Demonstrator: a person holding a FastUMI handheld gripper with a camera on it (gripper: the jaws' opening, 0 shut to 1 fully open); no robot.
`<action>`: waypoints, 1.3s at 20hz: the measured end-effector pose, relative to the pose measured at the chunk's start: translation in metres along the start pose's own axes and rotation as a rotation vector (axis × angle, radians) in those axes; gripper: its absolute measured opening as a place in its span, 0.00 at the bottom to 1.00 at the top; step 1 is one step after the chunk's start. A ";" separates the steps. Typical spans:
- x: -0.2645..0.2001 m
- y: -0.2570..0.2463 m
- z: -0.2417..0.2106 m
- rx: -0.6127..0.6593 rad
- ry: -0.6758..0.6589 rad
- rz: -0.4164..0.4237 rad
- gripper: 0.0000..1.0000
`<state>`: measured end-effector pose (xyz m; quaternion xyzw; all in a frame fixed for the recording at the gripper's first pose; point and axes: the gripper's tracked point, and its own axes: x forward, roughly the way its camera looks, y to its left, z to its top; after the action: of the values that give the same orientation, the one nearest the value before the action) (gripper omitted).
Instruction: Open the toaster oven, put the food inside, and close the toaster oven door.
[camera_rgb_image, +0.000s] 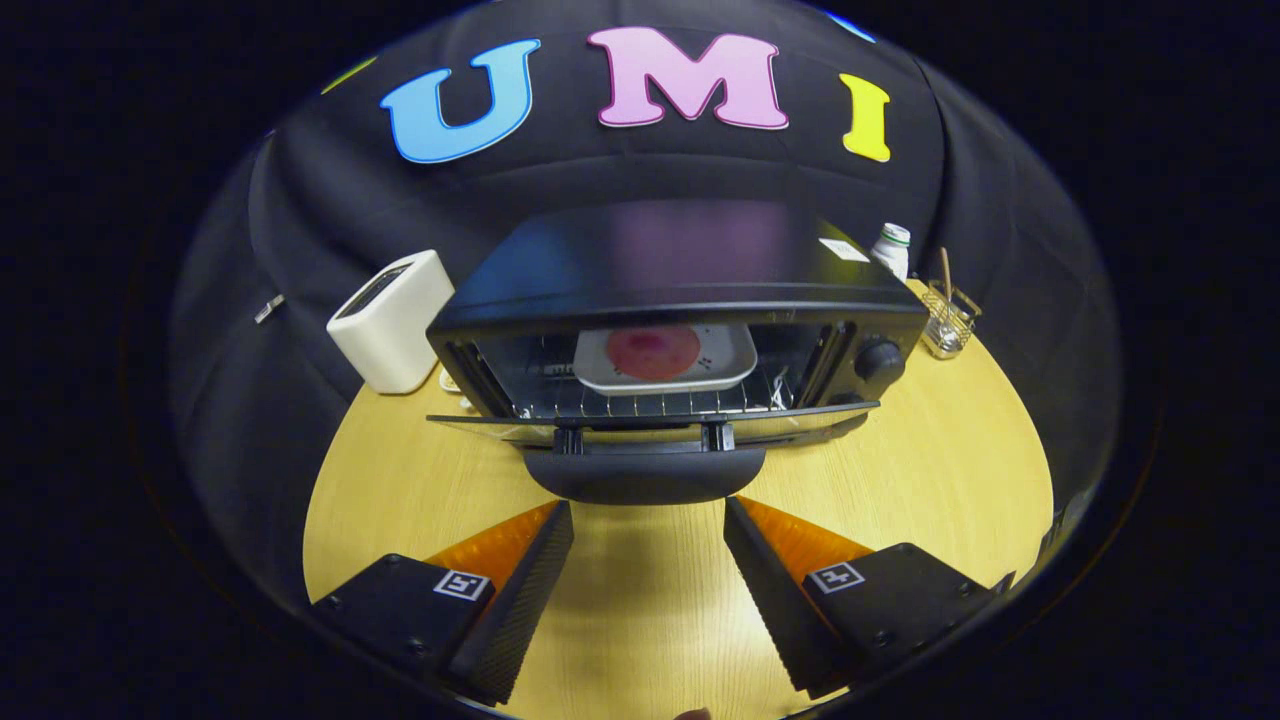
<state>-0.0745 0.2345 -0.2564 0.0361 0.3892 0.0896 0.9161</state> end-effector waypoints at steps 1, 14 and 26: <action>-0.003 0.004 0.009 -0.001 -0.024 0.012 0.99; -0.100 -0.013 0.118 -0.180 -0.402 0.068 1.00; -0.207 -0.122 0.228 -0.148 -0.677 0.013 0.99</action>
<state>-0.0350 0.0758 0.0317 -0.0004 0.0554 0.1066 0.9928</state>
